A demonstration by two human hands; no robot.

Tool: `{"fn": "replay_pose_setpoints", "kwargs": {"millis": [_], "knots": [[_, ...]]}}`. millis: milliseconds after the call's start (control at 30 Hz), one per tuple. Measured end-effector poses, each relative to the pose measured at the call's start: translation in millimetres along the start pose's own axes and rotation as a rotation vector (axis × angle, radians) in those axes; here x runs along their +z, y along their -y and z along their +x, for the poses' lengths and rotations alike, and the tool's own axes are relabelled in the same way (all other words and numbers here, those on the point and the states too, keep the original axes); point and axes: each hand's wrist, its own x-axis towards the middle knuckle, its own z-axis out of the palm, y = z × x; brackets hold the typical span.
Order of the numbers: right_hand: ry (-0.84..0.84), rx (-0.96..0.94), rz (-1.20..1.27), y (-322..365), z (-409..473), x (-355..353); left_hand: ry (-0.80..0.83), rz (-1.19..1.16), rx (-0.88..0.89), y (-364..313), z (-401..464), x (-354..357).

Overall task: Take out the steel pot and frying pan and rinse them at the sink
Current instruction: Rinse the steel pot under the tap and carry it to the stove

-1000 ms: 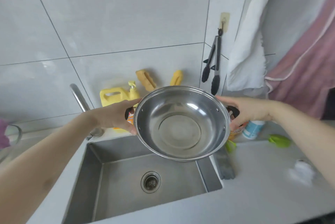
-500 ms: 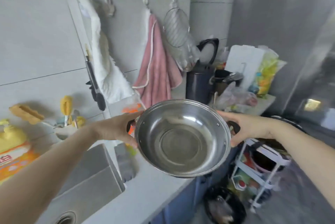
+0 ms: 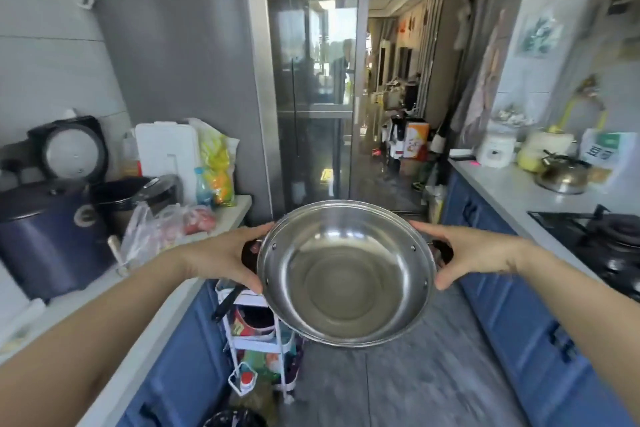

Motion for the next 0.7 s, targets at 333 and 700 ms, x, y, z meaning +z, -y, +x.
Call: {"fn": "replay_pose_setpoints", "kwargs": {"millis": [333, 700], "knots": [[-0.238, 0.28, 0.128, -132.7, -35.2, -104.6, 0.219, 0.133, 0.224, -65.9, 285.7, 13.9], [-0.501, 0.482, 0.305, -285.9, -64.1, -186.5, 0.472, 0.18, 0.451, -176.7, 558.5, 80.3]]}}
